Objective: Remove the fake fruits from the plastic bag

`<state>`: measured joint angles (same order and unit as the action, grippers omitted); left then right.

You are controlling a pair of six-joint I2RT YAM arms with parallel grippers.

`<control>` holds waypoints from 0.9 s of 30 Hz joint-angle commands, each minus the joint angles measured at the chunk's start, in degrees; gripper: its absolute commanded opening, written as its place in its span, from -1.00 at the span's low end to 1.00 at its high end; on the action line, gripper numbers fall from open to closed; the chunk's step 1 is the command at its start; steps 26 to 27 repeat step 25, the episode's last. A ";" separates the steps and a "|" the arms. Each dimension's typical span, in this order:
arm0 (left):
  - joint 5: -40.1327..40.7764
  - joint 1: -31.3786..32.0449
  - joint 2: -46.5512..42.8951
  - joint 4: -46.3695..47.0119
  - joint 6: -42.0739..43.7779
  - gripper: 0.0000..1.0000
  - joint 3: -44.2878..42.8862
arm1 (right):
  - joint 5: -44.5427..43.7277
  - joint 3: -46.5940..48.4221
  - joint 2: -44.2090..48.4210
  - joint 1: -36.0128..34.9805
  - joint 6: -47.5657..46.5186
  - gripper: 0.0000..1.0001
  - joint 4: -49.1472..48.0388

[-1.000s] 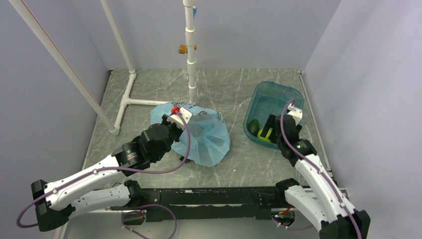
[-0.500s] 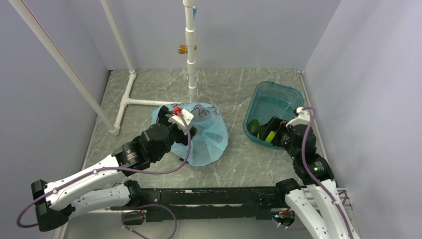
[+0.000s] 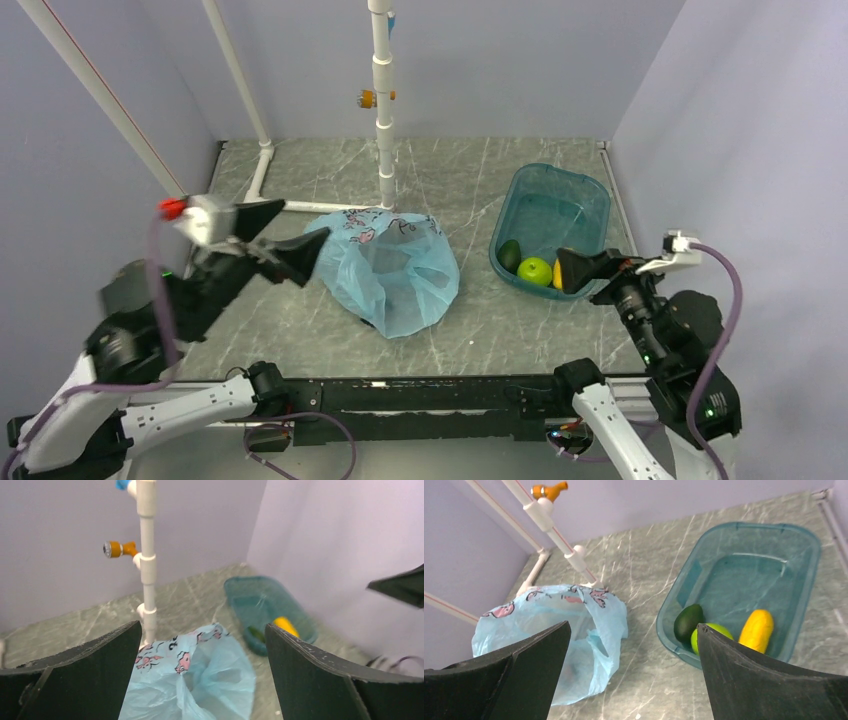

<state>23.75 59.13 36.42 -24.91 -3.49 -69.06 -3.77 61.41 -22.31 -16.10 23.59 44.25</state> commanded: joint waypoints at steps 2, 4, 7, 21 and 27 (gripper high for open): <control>-2.99 0.24 -6.27 -8.78 -12.57 0.99 -3.74 | -8.04 7.55 2.20 0.13 -4.29 0.99 6.71; -4.41 0.28 -8.56 -10.22 -13.83 0.99 -4.24 | -9.85 10.25 3.48 0.15 -5.59 0.99 7.76; -4.89 0.23 -11.60 -13.15 -16.19 0.99 -5.34 | -11.62 14.32 5.94 0.18 -6.92 0.99 8.68; -0.47 0.23 -17.75 -17.29 -17.09 0.99 -5.75 | -13.91 15.95 11.44 0.12 -5.14 0.99 8.52; -0.30 0.19 -17.85 -17.55 -17.56 0.99 -5.14 | -12.31 15.56 10.43 0.10 -4.79 0.99 9.01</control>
